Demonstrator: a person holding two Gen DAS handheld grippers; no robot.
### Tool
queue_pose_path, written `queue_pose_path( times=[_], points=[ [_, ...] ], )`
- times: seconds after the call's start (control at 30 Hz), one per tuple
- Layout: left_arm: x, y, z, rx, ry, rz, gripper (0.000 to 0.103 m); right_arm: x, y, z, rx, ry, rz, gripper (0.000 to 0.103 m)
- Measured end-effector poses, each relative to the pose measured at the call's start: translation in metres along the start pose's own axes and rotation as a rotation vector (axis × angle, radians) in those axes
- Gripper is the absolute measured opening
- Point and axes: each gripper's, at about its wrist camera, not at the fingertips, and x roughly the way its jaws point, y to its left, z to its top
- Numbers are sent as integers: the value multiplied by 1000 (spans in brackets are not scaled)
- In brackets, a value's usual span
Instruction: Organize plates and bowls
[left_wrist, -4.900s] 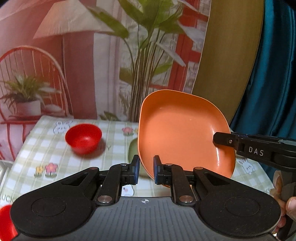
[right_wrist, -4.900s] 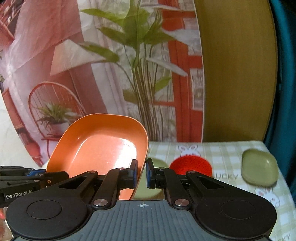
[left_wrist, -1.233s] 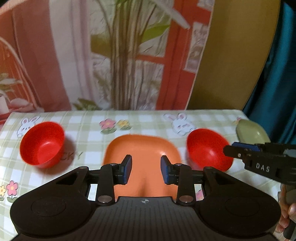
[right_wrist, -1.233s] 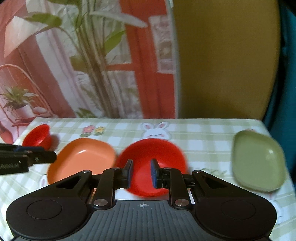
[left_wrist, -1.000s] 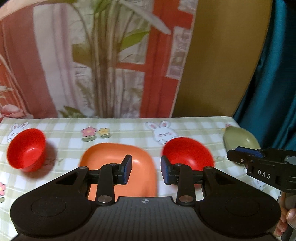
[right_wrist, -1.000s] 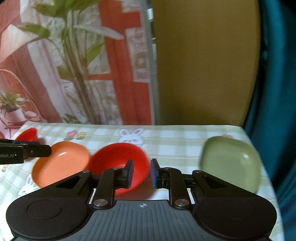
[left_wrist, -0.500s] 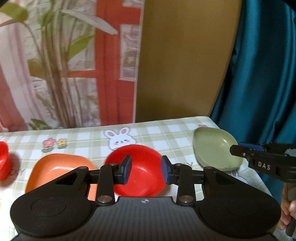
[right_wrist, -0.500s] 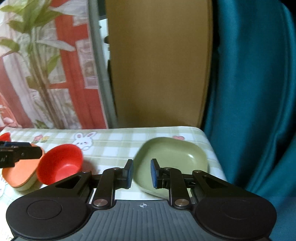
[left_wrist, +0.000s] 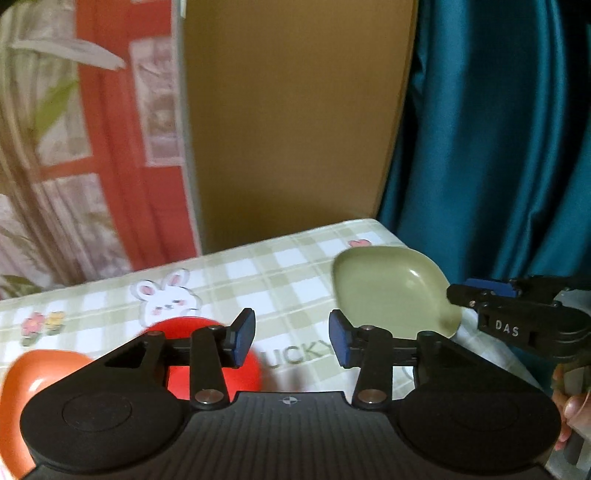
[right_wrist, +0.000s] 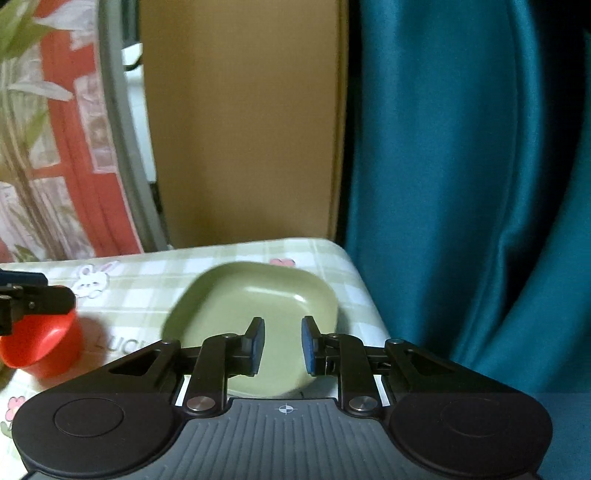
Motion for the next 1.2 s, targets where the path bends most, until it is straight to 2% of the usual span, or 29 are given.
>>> queue_pose_path(
  times=[0.2, 0.57, 0.87, 0.9, 1.03, 1.07, 1.2],
  points=[
    [36, -15, 5, -28, 18, -51, 48, 19, -15, -5, 42, 3, -36, 23],
    [85, -32, 4, 0, 52, -35, 49, 43, -30, -15, 102, 22, -39, 23],
    [103, -38, -1, 0, 80, -43, 49, 48, -29, -15, 129, 33, -20, 14],
    [105, -37, -2, -2, 86, -43, 47, 48, -29, -15, 134, 34, -16, 12],
    [107, -34, -4, -26, 92, -45, 14, 48, -26, -16, 138, 29, 6, 9],
    [105, -35, -4, -27, 94, -52, 10, 47, -25, -16, 139, 30, 9, 9],
    [98, -39, -6, 5, 92, -25, 11, 40, -22, -15, 157, 30, 4, 8]
  ],
)
